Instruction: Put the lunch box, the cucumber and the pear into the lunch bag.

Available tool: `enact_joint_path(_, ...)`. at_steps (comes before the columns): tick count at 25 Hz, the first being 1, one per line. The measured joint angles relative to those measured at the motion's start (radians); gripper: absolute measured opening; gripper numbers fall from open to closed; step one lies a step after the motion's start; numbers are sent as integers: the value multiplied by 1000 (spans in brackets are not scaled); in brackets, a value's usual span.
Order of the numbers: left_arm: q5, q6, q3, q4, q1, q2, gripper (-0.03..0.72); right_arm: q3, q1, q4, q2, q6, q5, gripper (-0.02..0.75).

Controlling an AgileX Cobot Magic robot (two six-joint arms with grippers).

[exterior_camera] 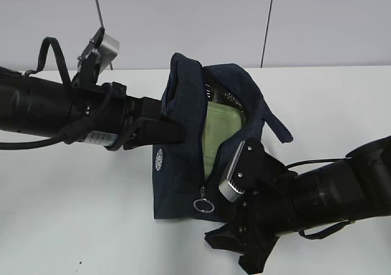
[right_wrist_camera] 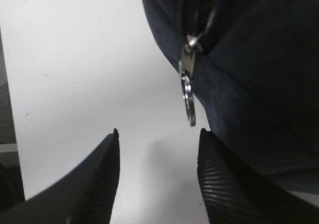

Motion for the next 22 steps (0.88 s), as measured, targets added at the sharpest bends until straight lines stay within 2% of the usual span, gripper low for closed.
enact_joint_path(17,9,0,0,0,0,0,-15,-48,0,0,10,-28,42,397)
enact_joint_path(22,11,0,0,0,0,0,-15,-64,0,0,59,-28,75,363)
